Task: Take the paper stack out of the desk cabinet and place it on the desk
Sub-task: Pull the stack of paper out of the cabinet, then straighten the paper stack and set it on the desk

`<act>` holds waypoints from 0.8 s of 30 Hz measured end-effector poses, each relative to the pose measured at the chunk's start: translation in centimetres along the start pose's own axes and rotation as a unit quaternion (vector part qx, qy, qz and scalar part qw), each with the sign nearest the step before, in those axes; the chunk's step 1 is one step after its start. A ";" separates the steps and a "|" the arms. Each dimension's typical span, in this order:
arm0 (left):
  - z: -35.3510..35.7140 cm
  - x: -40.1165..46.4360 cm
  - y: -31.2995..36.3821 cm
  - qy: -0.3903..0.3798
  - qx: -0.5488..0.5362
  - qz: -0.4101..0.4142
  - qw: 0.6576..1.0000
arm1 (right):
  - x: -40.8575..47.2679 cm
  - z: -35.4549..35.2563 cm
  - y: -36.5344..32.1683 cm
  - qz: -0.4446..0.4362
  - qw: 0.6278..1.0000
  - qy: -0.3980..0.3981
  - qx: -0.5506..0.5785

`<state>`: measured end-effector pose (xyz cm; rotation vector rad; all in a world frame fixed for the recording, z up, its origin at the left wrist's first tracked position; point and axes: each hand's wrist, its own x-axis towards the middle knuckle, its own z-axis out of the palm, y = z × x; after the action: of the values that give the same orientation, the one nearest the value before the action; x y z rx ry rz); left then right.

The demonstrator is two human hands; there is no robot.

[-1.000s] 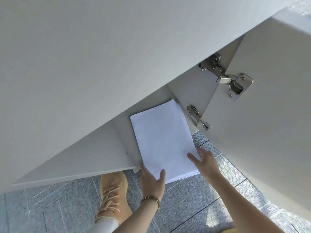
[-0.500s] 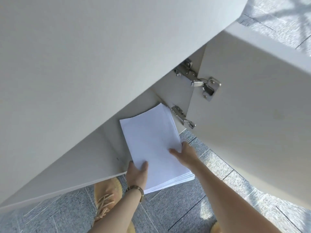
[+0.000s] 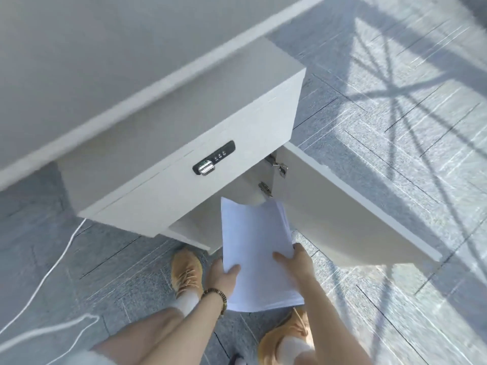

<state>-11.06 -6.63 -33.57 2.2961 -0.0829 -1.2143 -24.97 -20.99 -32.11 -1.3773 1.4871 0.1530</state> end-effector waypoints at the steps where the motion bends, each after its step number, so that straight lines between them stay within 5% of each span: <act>1: 0.1 -0.1 -1.3 -0.001 -0.016 0.004 1.000 | -2.1 -1.1 -0.4 -0.006 1.000 0.008 0.005; 9: -7.1 -20.9 3.8 -0.073 -0.157 0.092 0.981 | -20.5 -8.9 -2.8 -0.083 0.992 0.094 -0.004; 16: -14.4 -35.5 3.1 -0.119 -0.191 0.237 0.945 | -37.8 -12.2 -3.9 -0.240 0.953 0.172 0.068; 24: -24.8 -49.0 -1.3 -0.066 -0.280 0.372 0.882 | -55.1 -11.1 -6.9 -0.352 0.905 0.076 0.225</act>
<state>-20.94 19.51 13.71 1.4463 -0.5374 -0.8265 -38.01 4.86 16.51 -1.4649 0.9687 -0.7276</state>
